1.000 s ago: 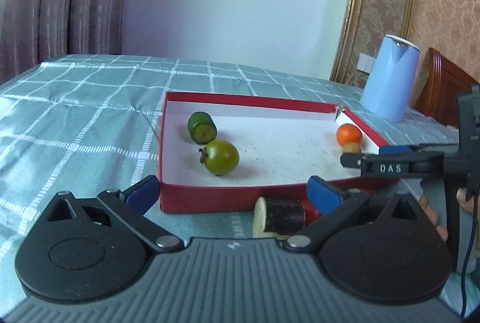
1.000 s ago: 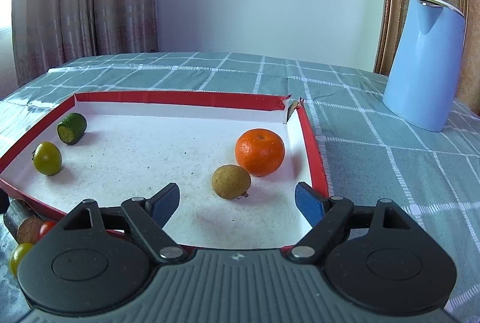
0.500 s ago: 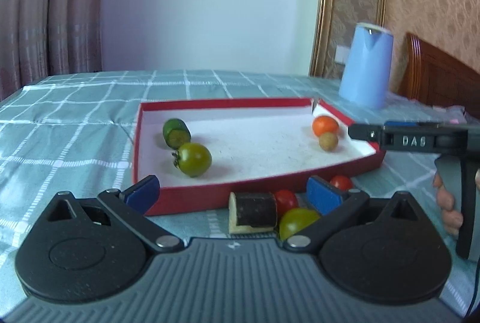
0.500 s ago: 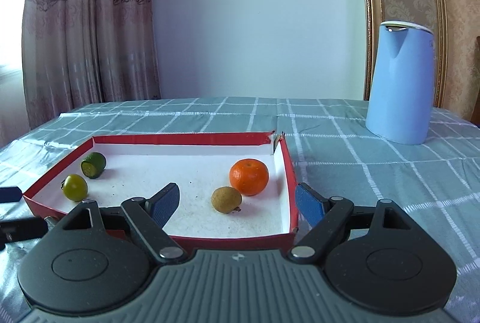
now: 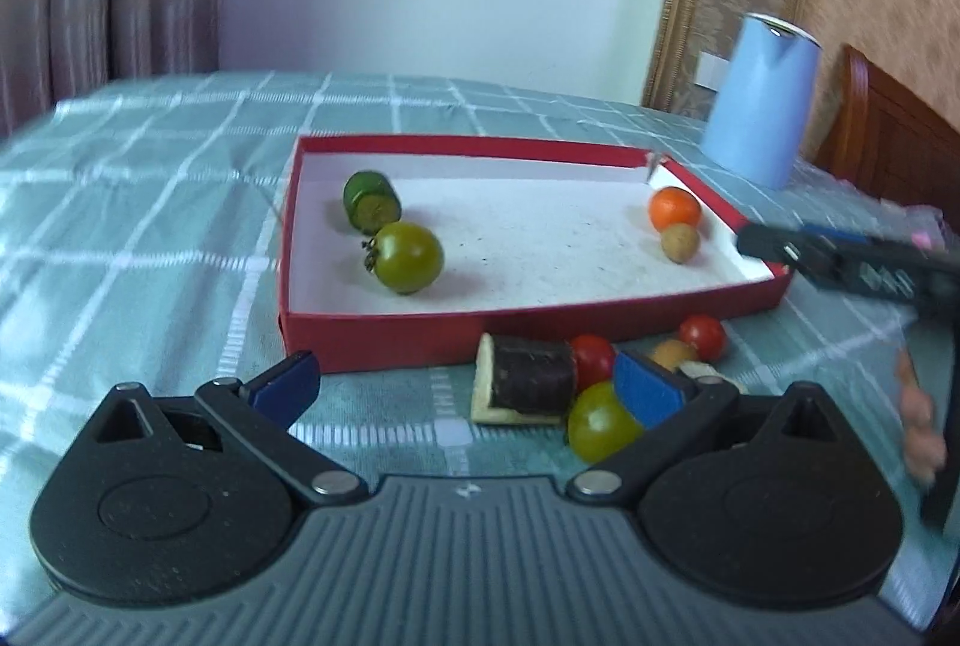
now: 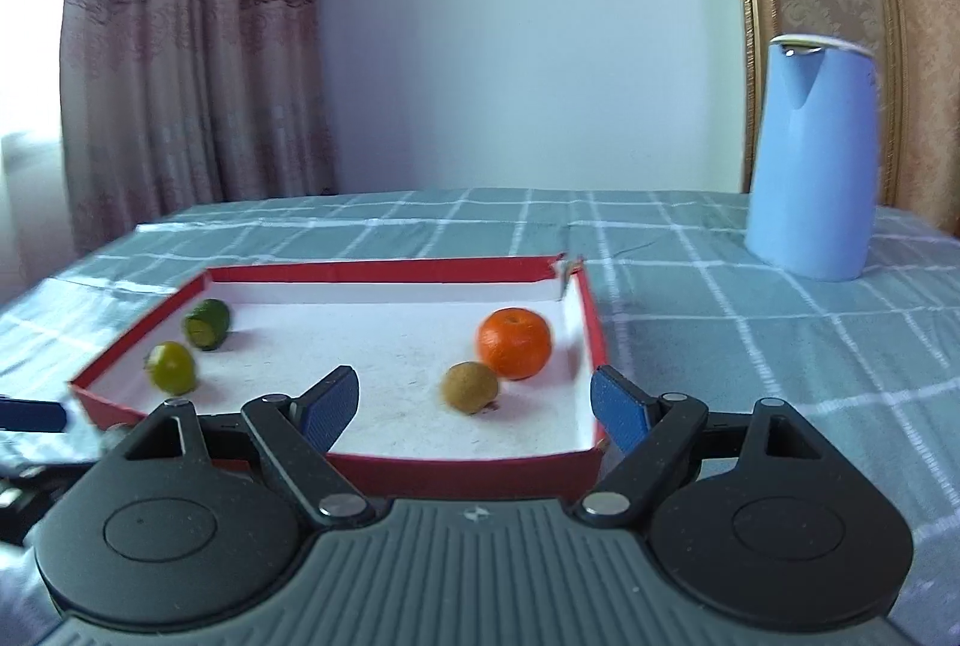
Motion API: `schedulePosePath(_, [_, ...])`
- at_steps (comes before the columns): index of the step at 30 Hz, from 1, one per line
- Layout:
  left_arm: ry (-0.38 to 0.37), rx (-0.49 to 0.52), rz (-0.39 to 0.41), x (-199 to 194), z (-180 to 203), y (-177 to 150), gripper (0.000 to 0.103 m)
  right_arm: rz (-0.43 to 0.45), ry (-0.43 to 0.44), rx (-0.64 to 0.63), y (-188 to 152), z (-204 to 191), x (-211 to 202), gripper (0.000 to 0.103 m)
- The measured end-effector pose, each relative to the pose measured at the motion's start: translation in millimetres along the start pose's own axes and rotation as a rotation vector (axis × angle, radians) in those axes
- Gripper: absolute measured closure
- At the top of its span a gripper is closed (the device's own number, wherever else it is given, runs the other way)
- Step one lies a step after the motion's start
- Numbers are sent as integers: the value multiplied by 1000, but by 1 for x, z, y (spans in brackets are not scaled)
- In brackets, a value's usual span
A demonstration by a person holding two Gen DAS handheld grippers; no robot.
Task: Organize fruits
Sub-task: 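Grasp the dark cylindrical piece with the right tool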
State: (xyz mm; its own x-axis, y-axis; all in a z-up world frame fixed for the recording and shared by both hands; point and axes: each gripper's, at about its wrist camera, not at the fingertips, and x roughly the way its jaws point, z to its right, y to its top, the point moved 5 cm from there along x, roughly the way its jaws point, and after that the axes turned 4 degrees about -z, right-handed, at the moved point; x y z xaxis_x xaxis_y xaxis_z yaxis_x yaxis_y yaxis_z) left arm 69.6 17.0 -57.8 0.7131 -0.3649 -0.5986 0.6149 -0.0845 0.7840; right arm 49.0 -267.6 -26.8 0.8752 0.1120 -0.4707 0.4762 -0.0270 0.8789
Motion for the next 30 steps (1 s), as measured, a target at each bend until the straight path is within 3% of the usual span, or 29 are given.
schedulePosePath(3, [-25, -29, -35, 11, -1, 6, 0, -1, 25, -7, -4, -2, -10, 18])
schedulePosePath(9, [-10, -32, -58, 20, 0, 9, 0, -97, 218, -21, -32, -18, -29, 18])
schedulePosePath(13, [1, -32, -57, 21, -2, 8, 0, -138, 245, -110, -44, -40, -29, 18])
schedulePosePath(18, [0, -43, -35, 15, -9, 6, 14, -165, 279, -138, -44, -59, -22, 18])
schedulePosePath(20, [-4, -37, -32, 14, -8, 6, 17, -177, 292, -150, -45, -67, -20, 25])
schedulePosePath(22, [15, -19, -30, 14, -4, 7, 17, -205, 307, -168, -46, -74, -14, 48])
schedulePosePath(25, [28, 9, -22, 14, 1, 8, 17, -226, 320, -162, -47, -81, -8, 64])
schedulePosePath(30, [-3, -30, -41, 19, -5, 8, 16, -217, 323, -162, -48, -83, -9, 66])
